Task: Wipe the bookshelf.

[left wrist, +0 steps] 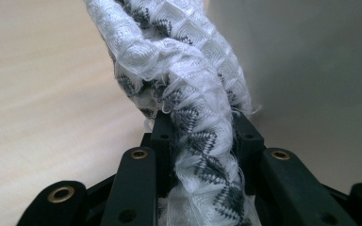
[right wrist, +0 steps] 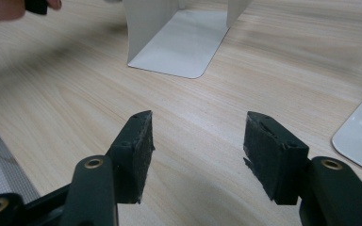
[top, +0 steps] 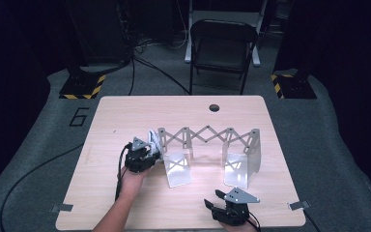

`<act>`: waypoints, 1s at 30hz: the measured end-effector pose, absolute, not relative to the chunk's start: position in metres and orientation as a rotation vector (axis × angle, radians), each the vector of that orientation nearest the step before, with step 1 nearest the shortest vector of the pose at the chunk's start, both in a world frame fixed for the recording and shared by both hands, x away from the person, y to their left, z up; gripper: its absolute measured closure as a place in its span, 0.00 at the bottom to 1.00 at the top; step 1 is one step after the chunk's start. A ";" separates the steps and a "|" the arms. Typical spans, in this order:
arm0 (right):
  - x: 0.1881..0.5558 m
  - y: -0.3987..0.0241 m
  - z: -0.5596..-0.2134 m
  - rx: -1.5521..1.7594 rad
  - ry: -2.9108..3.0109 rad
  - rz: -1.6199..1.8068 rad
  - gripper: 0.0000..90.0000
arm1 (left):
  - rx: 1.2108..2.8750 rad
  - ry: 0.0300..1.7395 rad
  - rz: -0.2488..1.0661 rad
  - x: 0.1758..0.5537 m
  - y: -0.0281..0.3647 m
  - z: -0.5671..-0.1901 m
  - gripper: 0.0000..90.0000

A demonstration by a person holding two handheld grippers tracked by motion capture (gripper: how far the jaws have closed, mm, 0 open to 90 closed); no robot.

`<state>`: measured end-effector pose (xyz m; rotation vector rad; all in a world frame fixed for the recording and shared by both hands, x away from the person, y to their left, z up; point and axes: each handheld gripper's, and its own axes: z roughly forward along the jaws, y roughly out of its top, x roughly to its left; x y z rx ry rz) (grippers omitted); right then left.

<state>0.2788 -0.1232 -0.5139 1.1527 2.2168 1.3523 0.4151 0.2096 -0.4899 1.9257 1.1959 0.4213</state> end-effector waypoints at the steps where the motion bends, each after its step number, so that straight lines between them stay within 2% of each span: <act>1: 0.279 -0.123 -0.514 1.157 2.216 1.352 0.47 | 1.921 1.206 0.408 0.414 0.208 -0.497 0.76; 8: 0.279 -0.121 -0.515 1.143 2.223 1.346 0.47 | 1.996 1.186 0.379 0.409 0.211 -0.510 0.76; 19: 0.279 -0.121 -0.515 1.150 2.219 1.339 0.46 | 1.877 1.102 0.431 0.402 0.217 -0.457 0.76; 22: 0.279 -0.121 -0.514 1.160 2.216 1.335 0.44 | 1.880 1.107 0.428 0.402 0.217 -0.461 0.76; 30: 0.280 -0.122 -0.513 1.178 2.181 1.322 0.43 | 1.961 1.154 0.338 0.388 0.210 -0.504 0.76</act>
